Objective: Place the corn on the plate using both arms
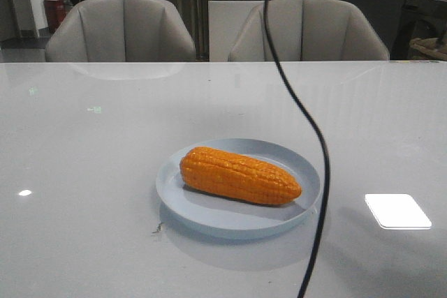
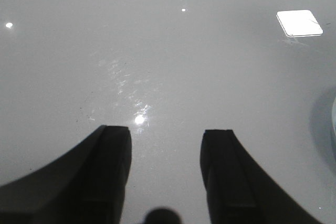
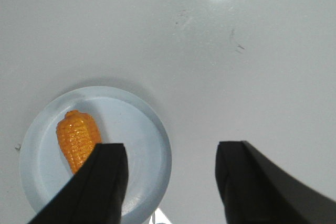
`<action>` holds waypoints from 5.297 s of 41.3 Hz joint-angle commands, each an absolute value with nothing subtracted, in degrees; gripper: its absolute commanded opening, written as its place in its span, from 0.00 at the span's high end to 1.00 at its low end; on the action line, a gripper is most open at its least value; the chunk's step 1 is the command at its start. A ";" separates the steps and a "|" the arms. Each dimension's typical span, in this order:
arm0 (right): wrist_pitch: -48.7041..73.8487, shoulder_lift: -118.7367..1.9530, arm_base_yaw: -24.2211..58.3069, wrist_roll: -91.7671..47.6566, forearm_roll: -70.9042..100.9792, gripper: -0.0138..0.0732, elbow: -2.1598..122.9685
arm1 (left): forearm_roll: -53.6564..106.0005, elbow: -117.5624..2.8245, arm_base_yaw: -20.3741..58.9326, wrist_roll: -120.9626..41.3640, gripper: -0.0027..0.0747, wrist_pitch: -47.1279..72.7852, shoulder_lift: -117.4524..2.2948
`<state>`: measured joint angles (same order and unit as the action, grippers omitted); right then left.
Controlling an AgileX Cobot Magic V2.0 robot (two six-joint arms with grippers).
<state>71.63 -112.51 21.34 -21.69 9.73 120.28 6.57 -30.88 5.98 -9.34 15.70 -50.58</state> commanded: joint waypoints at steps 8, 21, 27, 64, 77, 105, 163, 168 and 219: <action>74.17 -102.03 12.56 -20.82 10.16 0.29 122.20 | 7.17 -32.43 5.95 -8.66 0.47 11.66 -49.88; 75.21 -91.63 -1.87 -19.68 11.10 0.29 119.14 | 7.17 -32.43 5.95 -8.66 0.47 10.51 -49.88; 73.46 -85.65 -7.66 -19.98 11.32 0.29 108.56 | 7.17 -32.43 5.95 -8.66 0.47 9.37 -49.88; 40.70 -34.31 -9.79 -27.03 18.70 0.29 34.52 | 7.17 -32.43 5.95 -8.66 0.47 6.90 -49.88; 41.15 -33.20 -9.79 -27.03 18.70 0.29 34.26 | 7.17 -32.43 5.95 -8.66 0.47 7.38 -49.88; 41.15 -33.20 -9.79 -27.03 18.70 0.29 34.26 | 7.17 -31.62 5.95 -8.66 0.47 7.38 -49.88; 41.61 -33.19 -9.79 -27.03 18.70 0.29 34.26 | 3.06 2.49 5.95 -8.66 0.84 -10.36 1.35; 41.88 -33.19 -9.79 -27.03 18.70 0.29 34.26 | 3.06 2.51 5.95 -8.66 0.84 -7.92 1.35; 33.16 -24.12 -5.59 -27.09 16.33 0.34 27.90 | 3.44 2.51 5.95 -8.66 0.84 -7.49 1.35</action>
<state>40.91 -26.41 -7.90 -26.69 16.13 28.92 3.08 0.40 5.98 -9.34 -3.06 0.30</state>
